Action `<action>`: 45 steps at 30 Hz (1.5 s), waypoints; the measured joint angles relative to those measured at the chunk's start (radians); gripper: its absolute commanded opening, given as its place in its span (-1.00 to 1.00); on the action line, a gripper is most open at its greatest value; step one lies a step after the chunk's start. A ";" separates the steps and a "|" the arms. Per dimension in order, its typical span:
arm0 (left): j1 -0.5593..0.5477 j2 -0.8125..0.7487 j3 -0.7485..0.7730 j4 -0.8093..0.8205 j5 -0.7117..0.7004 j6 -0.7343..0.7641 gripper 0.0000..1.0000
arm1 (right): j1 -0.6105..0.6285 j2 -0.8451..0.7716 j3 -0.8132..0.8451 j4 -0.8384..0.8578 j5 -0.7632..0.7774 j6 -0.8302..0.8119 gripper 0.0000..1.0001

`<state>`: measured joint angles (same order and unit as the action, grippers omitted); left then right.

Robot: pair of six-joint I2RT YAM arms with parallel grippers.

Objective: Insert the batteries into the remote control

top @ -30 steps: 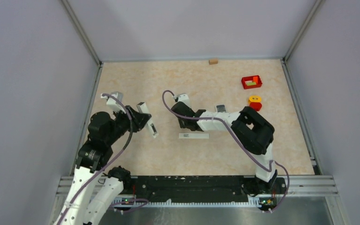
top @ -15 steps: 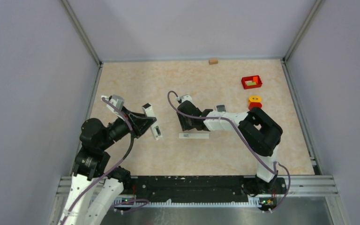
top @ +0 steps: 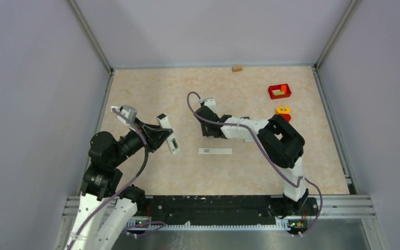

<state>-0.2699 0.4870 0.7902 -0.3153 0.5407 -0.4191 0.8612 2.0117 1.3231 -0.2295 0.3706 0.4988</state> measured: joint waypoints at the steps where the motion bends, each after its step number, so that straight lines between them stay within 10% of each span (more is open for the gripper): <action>1: 0.000 0.000 0.000 0.000 -0.003 0.000 -1.00 | 0.000 0.001 0.000 -0.002 0.023 0.013 -0.57; 11: 0.000 0.000 -0.006 -0.004 -0.038 0.004 -1.00 | -0.002 -0.006 -0.022 -0.026 0.166 0.175 -0.78; 19: 0.000 0.000 -0.006 -0.008 -0.067 0.004 -1.00 | -0.033 -0.128 -0.166 -0.124 0.265 0.362 0.10; 24: 0.000 0.000 -0.006 -0.010 -0.082 0.003 -1.00 | -0.042 -0.203 -0.200 -0.126 0.253 0.357 0.08; 45: 0.000 -0.001 -0.006 -0.043 -0.117 -0.005 -1.00 | -0.125 -0.424 -0.268 -0.175 -0.196 -0.755 -0.08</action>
<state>-0.2699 0.4862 0.7841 -0.3580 0.4240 -0.4240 0.7364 1.5879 1.0554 -0.4046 0.1741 -0.2558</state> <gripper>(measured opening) 0.317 0.487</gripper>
